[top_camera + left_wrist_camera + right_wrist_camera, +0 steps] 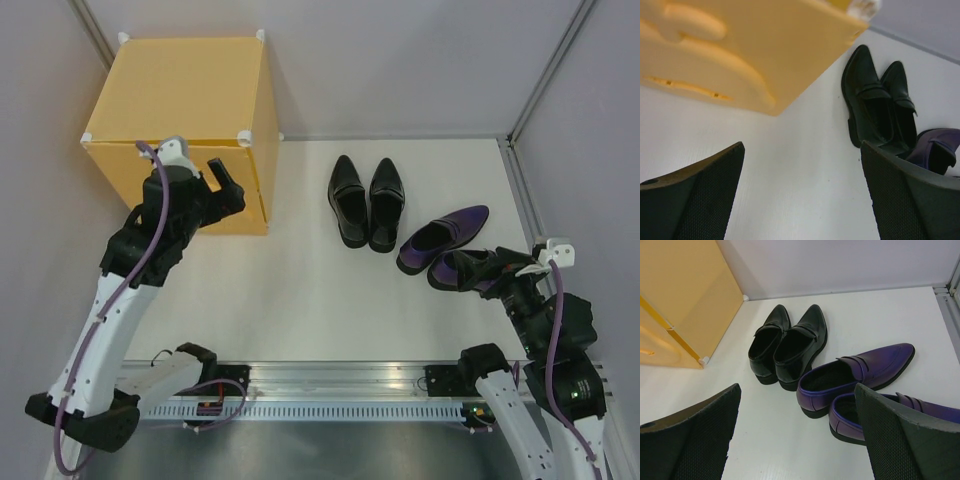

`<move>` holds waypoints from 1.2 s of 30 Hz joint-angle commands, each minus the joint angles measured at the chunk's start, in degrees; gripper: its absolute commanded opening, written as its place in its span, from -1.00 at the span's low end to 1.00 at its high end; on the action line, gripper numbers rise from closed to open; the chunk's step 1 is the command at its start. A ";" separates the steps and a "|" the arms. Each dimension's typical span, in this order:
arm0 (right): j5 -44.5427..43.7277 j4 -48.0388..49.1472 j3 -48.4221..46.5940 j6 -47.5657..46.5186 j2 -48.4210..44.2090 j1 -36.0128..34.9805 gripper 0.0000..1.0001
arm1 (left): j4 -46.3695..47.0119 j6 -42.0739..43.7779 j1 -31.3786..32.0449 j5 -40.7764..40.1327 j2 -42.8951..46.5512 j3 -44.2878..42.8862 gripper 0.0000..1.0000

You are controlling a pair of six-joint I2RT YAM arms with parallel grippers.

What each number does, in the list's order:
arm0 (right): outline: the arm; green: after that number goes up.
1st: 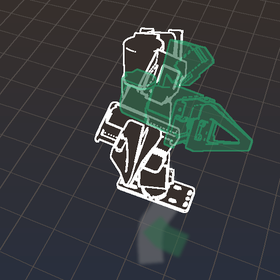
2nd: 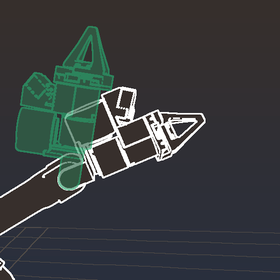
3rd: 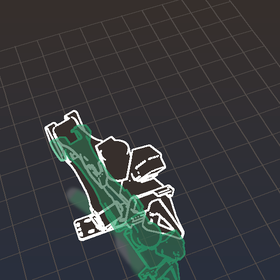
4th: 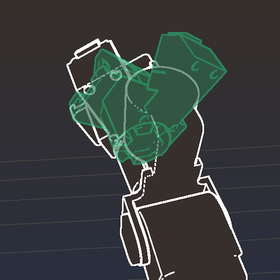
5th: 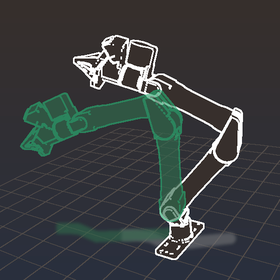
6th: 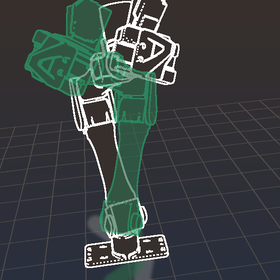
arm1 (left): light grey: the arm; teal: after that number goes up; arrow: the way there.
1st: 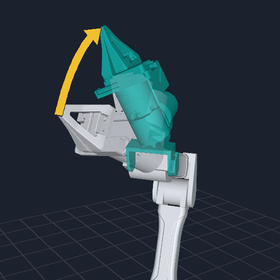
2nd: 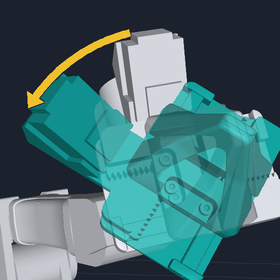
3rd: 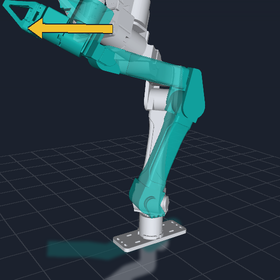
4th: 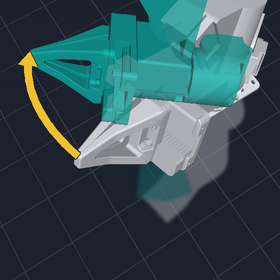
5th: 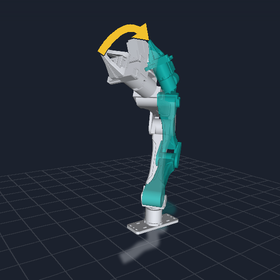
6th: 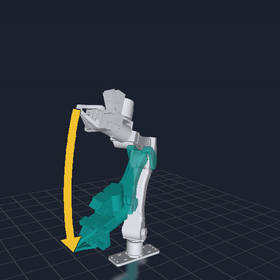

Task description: Place and organize the shoes in the shoe cabinet

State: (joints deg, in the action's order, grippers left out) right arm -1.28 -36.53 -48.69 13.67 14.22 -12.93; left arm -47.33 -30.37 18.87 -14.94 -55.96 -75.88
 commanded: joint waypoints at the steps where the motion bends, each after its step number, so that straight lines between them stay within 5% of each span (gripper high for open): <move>1: 0.93 2.96 0.78 1.01 -0.95 -0.34 0.96 | 5.14 -0.31 7.49 -19.21 -6.23 -9.01 1.00; 9: 0.66 3.75 2.10 1.18 -3.32 -1.05 0.96 | 5.41 3.21 10.74 -34.87 -18.82 -20.53 1.00; 15: 0.14 4.01 2.63 1.36 -4.02 -1.66 0.96 | 5.67 5.58 11.36 -38.40 -24.71 -25.46 1.00; 36: -0.48 4.10 3.86 2.32 -5.43 -1.84 0.96 | 5.41 8.84 11.36 -38.15 -28.68 -21.25 1.00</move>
State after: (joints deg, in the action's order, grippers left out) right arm -1.32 -34.26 -45.12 15.25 9.41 -14.41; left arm -42.85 -24.23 30.09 -52.29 -84.44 -98.13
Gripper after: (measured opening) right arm 0.979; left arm 0.995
